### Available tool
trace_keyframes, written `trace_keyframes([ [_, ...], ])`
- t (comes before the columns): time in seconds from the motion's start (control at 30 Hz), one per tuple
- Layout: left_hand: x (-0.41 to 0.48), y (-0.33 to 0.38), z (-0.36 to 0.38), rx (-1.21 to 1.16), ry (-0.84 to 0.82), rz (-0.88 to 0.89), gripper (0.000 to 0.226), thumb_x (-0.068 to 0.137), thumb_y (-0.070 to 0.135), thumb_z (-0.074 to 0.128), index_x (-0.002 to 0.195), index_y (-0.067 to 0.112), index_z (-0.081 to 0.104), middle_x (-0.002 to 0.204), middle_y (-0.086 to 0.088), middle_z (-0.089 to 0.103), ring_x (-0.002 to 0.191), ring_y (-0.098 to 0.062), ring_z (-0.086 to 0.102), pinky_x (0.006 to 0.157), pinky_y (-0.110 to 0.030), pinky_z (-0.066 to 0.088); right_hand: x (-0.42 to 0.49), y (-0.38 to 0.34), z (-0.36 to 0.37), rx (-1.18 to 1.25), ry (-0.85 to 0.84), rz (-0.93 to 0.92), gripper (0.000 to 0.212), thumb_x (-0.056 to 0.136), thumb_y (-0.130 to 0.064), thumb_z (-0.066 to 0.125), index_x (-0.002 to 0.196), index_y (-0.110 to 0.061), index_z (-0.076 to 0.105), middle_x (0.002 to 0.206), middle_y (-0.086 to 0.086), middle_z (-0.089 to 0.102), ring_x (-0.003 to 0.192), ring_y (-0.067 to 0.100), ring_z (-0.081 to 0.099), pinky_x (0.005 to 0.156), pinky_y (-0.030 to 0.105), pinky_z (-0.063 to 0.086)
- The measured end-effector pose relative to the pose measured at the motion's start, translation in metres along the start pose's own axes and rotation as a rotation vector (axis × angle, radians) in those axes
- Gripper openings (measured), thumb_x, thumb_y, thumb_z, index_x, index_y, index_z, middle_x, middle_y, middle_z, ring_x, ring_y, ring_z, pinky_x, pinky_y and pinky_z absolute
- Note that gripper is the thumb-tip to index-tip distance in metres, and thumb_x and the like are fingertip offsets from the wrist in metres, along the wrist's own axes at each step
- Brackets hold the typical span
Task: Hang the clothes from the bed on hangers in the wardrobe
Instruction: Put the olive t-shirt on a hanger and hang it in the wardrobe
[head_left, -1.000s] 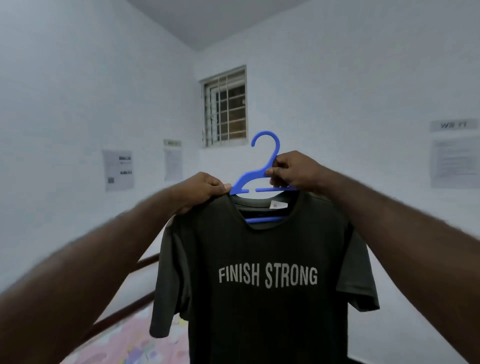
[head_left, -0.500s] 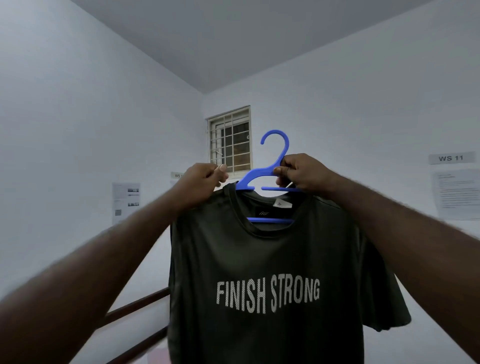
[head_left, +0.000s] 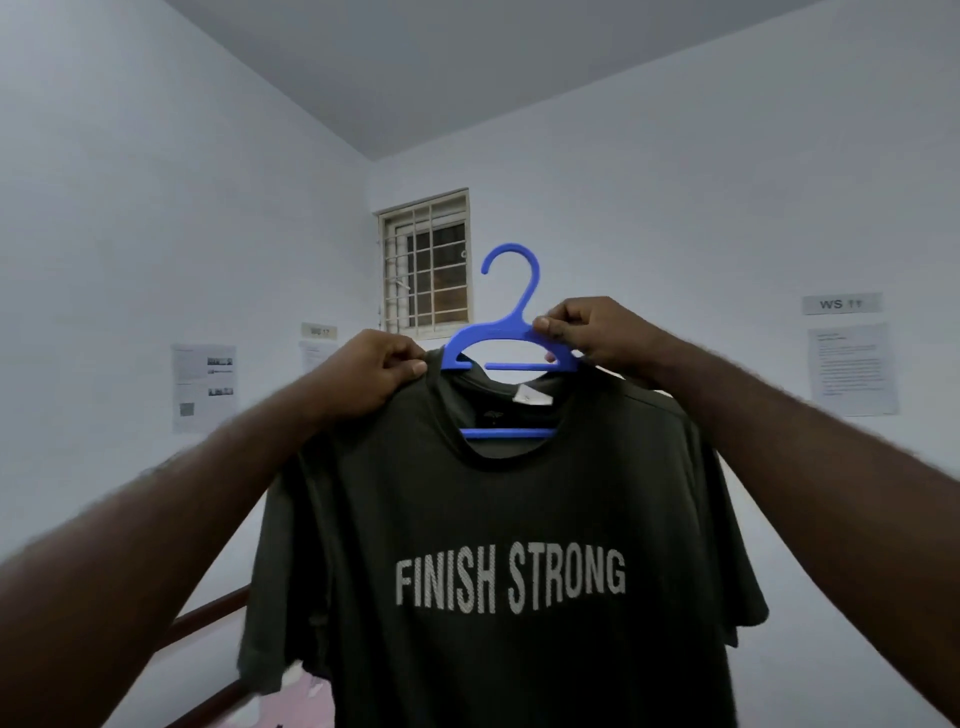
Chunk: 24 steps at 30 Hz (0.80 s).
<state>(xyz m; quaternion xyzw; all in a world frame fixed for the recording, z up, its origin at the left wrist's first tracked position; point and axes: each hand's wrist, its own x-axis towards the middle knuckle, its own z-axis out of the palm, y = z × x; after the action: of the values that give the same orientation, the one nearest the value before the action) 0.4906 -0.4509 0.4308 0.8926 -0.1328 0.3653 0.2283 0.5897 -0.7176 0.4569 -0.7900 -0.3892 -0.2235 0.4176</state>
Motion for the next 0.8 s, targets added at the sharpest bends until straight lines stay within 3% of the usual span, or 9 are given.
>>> trace_keyframes([
  [0.1, -0.006, -0.011, -0.002, -0.059, 0.049, -0.024, 0.013, 0.095, 0.015, 0.060, 0.103, 0.014, 0.070, 0.091, -0.016, 0.072, 0.085, -0.026, 0.067, 0.087, -0.039, 0.051, -0.015, 0.024, -0.015, -0.181, -0.135, 0.195, 0.045, 0.094, -0.057, 0.051, 0.088, -0.014, 0.065, 0.098, 0.004, 0.065, 0.084, 0.015, 0.057, 0.081, 0.033, 0.046],
  [0.17, -0.009, -0.016, -0.003, -0.058, 0.050, -0.033, 0.012, 0.095, 0.015, 0.060, 0.102, 0.017, 0.069, 0.087, -0.021, 0.071, 0.075, -0.024, 0.062, 0.082, -0.039, 0.051, -0.026, 0.040, -0.016, -0.073, -0.230, 0.256, 0.052, 0.093, -0.056, 0.054, 0.092, -0.006, 0.067, 0.093, 0.005, 0.068, 0.082, 0.016, 0.059, 0.082, 0.033, 0.048],
  [0.23, -0.013, -0.017, -0.001, -0.067, 0.060, -0.043, 0.012, 0.095, 0.015, 0.060, 0.102, 0.018, 0.070, 0.083, -0.019, 0.071, 0.072, -0.024, 0.062, 0.080, -0.039, 0.052, -0.035, 0.044, -0.013, 0.027, -0.242, 0.187, 0.034, 0.096, -0.037, 0.059, 0.094, -0.006, 0.071, 0.092, 0.004, 0.071, 0.084, 0.014, 0.063, 0.081, 0.028, 0.050],
  [0.33, -0.017, -0.015, 0.005, -0.124, 0.068, -0.039, 0.015, 0.094, 0.011, 0.061, 0.103, 0.018, 0.070, 0.086, -0.009, 0.074, 0.082, -0.023, 0.068, 0.082, -0.034, 0.052, -0.036, 0.047, -0.009, 0.024, -0.110, 0.074, 0.011, 0.094, -0.017, 0.064, 0.093, -0.011, 0.074, 0.093, 0.001, 0.074, 0.085, 0.010, 0.067, 0.081, 0.027, 0.052],
  [0.4, -0.018, -0.010, 0.008, -0.183, 0.035, -0.061, 0.014, 0.093, 0.008, 0.061, 0.102, 0.017, 0.068, 0.090, -0.007, 0.074, 0.083, -0.017, 0.068, 0.080, -0.029, 0.051, -0.033, 0.049, -0.010, 0.035, -0.003, 0.017, 0.008, 0.091, -0.010, 0.067, 0.094, -0.009, 0.074, 0.093, 0.007, 0.075, 0.083, 0.012, 0.066, 0.082, 0.031, 0.052],
  [0.5, -0.016, -0.002, 0.015, -0.304, -0.098, -0.208, 0.009, 0.096, 0.010, 0.059, 0.101, 0.014, 0.065, 0.088, -0.010, 0.074, 0.078, -0.017, 0.068, 0.071, -0.029, 0.051, -0.026, 0.053, -0.014, 0.010, 0.124, -0.083, 0.011, 0.086, 0.000, 0.069, 0.091, -0.009, 0.074, 0.086, 0.010, 0.073, 0.077, 0.011, 0.063, 0.076, 0.025, 0.048],
  [0.57, -0.012, 0.004, 0.023, -0.282, -0.109, -0.245, 0.007, 0.097, 0.012, 0.057, 0.101, 0.014, 0.063, 0.086, -0.009, 0.073, 0.076, -0.017, 0.067, 0.068, -0.028, 0.051, -0.026, 0.055, -0.017, -0.080, 0.190, -0.166, 0.016, 0.083, 0.001, 0.070, 0.088, -0.014, 0.075, 0.082, 0.004, 0.073, 0.074, 0.009, 0.062, 0.073, 0.019, 0.046],
  [0.67, -0.006, 0.010, 0.037, -0.235, 0.106, -0.162, 0.008, 0.095, 0.008, 0.058, 0.098, 0.014, 0.062, 0.076, -0.006, 0.073, 0.068, -0.014, 0.063, 0.069, -0.028, 0.049, -0.028, 0.066, -0.025, -0.274, 0.281, -0.339, 0.013, 0.083, -0.005, 0.071, 0.088, -0.017, 0.074, 0.081, -0.005, 0.072, 0.075, 0.009, 0.065, 0.074, 0.022, 0.049],
  [0.8, -0.001, 0.019, 0.049, -0.231, 0.224, -0.096, 0.011, 0.094, 0.005, 0.059, 0.098, 0.014, 0.061, 0.072, -0.005, 0.073, 0.067, -0.016, 0.062, 0.073, -0.034, 0.049, -0.031, 0.076, -0.046, -0.368, 0.213, -0.465, 0.008, 0.083, -0.021, 0.077, 0.085, -0.016, 0.072, 0.081, -0.005, 0.070, 0.073, 0.010, 0.064, 0.070, 0.024, 0.049],
])
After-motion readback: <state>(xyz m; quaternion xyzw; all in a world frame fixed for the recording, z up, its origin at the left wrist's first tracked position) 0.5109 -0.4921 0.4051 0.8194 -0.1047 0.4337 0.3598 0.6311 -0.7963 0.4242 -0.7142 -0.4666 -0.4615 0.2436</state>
